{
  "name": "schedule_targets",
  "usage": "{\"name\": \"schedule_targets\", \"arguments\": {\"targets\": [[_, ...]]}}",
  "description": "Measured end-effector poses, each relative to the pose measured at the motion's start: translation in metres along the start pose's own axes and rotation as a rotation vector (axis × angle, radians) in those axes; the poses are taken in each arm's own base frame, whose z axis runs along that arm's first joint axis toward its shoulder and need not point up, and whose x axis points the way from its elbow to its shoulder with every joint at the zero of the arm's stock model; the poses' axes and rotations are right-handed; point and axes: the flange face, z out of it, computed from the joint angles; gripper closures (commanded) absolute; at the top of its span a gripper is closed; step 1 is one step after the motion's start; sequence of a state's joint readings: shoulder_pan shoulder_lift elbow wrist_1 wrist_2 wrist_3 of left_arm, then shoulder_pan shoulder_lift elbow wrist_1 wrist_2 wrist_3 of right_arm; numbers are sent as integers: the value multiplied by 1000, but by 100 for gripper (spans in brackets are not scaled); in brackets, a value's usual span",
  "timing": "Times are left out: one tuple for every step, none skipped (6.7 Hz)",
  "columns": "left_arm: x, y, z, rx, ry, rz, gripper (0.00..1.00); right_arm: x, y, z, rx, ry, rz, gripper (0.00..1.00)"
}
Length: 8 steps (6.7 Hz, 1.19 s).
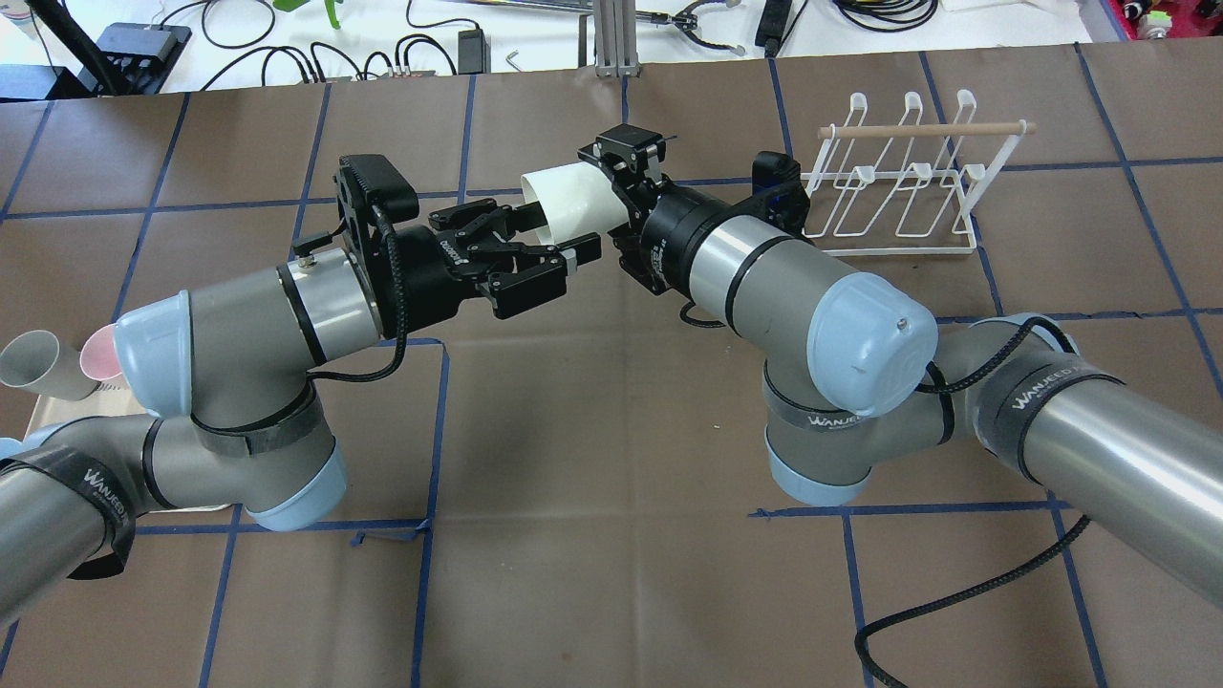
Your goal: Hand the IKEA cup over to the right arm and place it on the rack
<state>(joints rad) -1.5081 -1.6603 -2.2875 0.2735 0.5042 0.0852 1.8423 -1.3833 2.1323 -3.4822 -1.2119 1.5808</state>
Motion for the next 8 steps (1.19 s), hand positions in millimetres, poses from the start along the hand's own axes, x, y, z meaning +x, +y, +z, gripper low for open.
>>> {"name": "schedule_targets", "arguments": {"targets": [[-3, -1, -4, 11, -16, -5, 1, 0, -1, 1, 2, 1, -5, 73], [-10, -4, -12, 23, -52, -14, 1, -2, -4, 3, 7, -2, -6, 73], [-24, -7, -25, 41, -104, -25, 1, -6, -11, 7, 18, -10, -8, 79], [-39, -11, -38, 56, -151, -40, 1, -10, -24, 12, 41, -18, -24, 81], [-56, -13, -48, 59, -211, -66, 1, -14, -49, 14, 81, -25, -73, 85], [-77, -14, -53, 39, -331, -102, 1, -19, -78, 13, 131, -29, -160, 86], [-98, -19, -55, -10, -483, -151, 1, -27, -103, 11, 176, -32, -263, 90], [-113, -30, -51, -90, -607, -216, 1, -32, -124, 10, 220, -23, -382, 89]]}}
